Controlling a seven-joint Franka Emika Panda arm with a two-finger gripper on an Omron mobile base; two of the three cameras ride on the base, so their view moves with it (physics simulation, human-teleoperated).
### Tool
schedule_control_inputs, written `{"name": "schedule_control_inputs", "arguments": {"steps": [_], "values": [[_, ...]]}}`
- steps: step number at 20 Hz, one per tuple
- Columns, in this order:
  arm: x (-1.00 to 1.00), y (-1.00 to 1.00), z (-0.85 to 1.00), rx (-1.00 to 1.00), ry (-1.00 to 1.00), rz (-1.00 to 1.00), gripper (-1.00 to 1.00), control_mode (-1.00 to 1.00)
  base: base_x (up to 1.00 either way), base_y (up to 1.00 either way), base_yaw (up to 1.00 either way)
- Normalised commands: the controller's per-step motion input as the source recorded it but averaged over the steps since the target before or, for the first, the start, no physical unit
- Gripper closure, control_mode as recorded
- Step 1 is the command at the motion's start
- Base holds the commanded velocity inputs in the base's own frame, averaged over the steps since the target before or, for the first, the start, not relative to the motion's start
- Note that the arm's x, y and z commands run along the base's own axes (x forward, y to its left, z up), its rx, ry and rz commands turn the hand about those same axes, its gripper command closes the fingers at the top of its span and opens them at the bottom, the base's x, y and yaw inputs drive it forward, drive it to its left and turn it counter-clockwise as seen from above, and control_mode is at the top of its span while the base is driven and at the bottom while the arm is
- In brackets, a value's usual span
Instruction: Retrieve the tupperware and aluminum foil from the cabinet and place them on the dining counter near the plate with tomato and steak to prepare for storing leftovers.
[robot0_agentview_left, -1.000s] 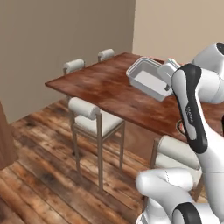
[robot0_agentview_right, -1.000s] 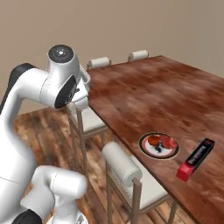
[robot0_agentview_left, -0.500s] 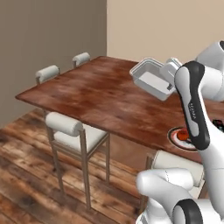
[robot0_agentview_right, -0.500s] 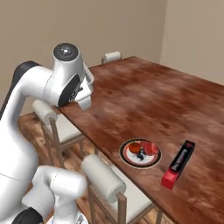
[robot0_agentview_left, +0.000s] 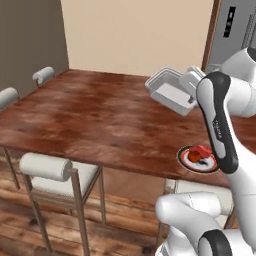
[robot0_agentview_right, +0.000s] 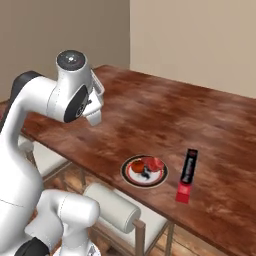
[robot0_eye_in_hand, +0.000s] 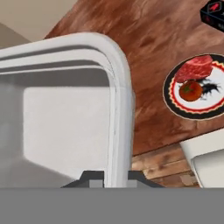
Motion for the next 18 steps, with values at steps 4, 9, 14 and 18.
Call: {"name": "schedule_control_inputs", "arguments": {"steps": [4,9,14,18], "values": [[0.0,0.0,0.0,0.0,0.0,0.0,1.0,1.0,0.0,-0.31,-0.69],[0.0,0.0,0.0,0.0,0.0,0.0,1.0,1.0,0.0,-0.41,-0.66],[0.0,0.0,0.0,0.0,0.0,0.0,1.0,1.0,0.0,-0.55,-0.63],[0.0,0.0,0.0,0.0,0.0,0.0,1.0,1.0,0.0,-0.64,-0.6]]}}
